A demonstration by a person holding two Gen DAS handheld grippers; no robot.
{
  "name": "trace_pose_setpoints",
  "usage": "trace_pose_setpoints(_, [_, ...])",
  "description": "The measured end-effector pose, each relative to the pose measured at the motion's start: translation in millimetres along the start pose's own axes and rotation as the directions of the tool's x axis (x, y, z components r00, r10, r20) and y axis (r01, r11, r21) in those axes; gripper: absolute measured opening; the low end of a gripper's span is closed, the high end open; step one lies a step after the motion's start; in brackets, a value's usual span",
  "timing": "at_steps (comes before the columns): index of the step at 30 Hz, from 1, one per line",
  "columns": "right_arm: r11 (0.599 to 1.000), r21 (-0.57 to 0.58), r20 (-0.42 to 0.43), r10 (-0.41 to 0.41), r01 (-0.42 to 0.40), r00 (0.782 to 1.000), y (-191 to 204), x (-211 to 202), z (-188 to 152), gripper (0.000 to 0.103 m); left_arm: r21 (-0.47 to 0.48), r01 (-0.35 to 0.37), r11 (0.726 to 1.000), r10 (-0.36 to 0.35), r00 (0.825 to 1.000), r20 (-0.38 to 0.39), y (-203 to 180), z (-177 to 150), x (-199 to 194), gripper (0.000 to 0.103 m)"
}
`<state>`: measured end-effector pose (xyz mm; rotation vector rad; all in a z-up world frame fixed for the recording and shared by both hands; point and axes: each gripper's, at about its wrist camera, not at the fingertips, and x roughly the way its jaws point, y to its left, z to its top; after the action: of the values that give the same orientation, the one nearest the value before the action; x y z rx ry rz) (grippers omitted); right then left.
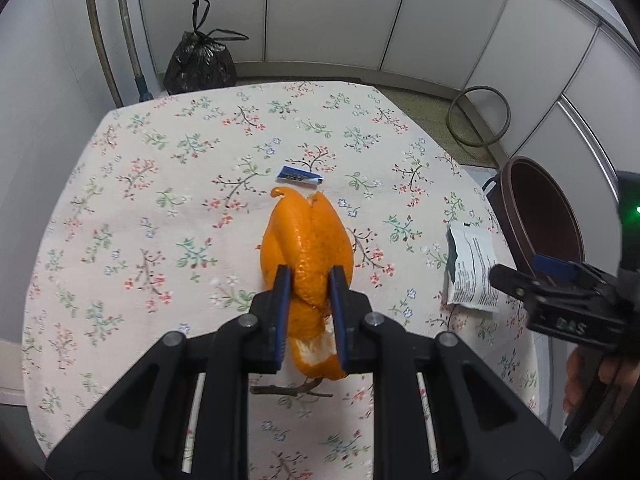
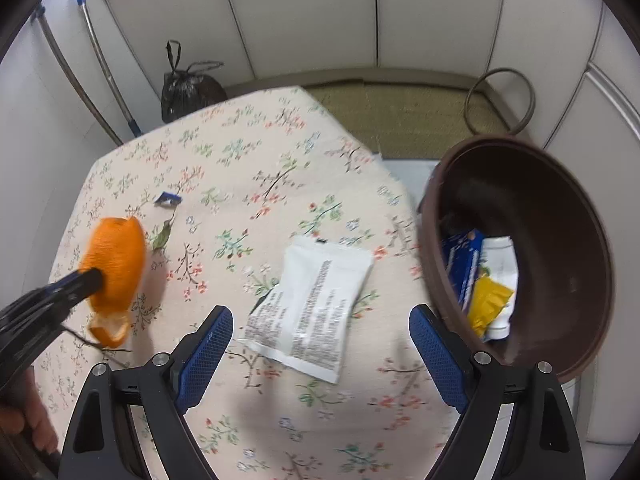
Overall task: Collect trash
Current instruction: 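Grasp the orange peel with the left gripper while the right grasps the white sachet, then carry the orange peel and white sachet over the brown bin and release both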
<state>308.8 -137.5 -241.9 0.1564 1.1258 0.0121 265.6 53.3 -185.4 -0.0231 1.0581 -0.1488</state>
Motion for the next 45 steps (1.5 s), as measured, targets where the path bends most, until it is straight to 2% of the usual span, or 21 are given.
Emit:
trace_pose_setpoints(8, [0.998,0.03,-0.111,-0.045,0.048,0.993,12.4,45.5,-1.2,0.088,0.039,-0.007,0.999,0.007,1.0,-0.003,8.1,-11.4,-15.3,0.021])
trace_pose_setpoints(10, [0.998,0.021,-0.137,-0.061,0.065,0.989,12.4,55.7,-2.7,0.08,0.036,-0.004,0.999,0.004,1.0,-0.011,10.4,-13.7,-16.6,0.021])
trace_pose_setpoints(11, [0.998,0.018,-0.147,-0.061,0.064,0.987,12.1,58.7,-3.5,0.072,0.034,-0.004,0.999,0.005,1.0,-0.015,11.8,-14.6,-17.1,0.021])
trace_pose_setpoints(14, [0.996,0.001,-0.139,-0.086,0.087,0.987,12.3,60.0,-3.1,0.064,0.034,-0.006,0.999,0.007,1.0,-0.018,14.1,-16.6,-18.8,0.021])
trace_pose_setpoints(19, [0.998,-0.007,-0.131,-0.065,0.064,0.989,11.0,55.9,-2.8,0.05,0.041,-0.017,0.999,0.017,1.0,-0.015,13.3,-19.7,-22.8,0.021])
trace_pose_setpoints(21, [0.999,0.0,-0.124,-0.036,0.036,0.992,8.4,51.1,-2.2,0.039,0.049,-0.019,0.999,0.02,1.0,-0.011,11.0,-20.9,-25.2,0.021])
trace_pose_setpoints(23, [1.0,-0.011,-0.126,-0.017,0.016,0.992,7.8,46.4,0.6,0.009,0.062,-0.022,0.998,0.022,1.0,-0.004,5.1,-21.5,-28.2,0.021])
trace_pose_setpoints(26, [1.0,-0.03,-0.11,-0.01,0.006,0.994,5.4,35.0,1.4,0.009,0.075,-0.017,0.997,0.017,1.0,0.006,-2.1,-21.3,-31.3,0.021])
trace_pose_setpoints(31, [0.998,-0.02,-0.08,0.053,-0.055,0.995,-6.0,10.3,5.4,0.008,0.079,0.005,0.997,-0.006,1.0,0.015,-20.3,-19.3,-36.8,0.021])
trace_pose_setpoints(35, [0.996,0.012,-0.022,0.084,-0.083,0.996,-26.9,-25.8,8.9,0.008,0.124,0.044,0.991,-0.05,0.998,0.043,-52.1,-13.3,-45.8,0.021])
trace_pose_setpoints(41, [0.997,0.083,0.034,0.0,-0.003,0.999,-91.2,-67.3,9.5,0.009,0.216,0.136,0.967,-0.152,0.986,0.062,-129.9,0.3,-45.1,0.021])
trace_pose_setpoints(45, [0.989,0.14,0.047,-0.06,0.053,0.997,-145.6,-84.3,1.1,0.009,0.247,0.234,0.94,-0.252,0.967,0.045,-189.6,15.2,-35.8,0.021])
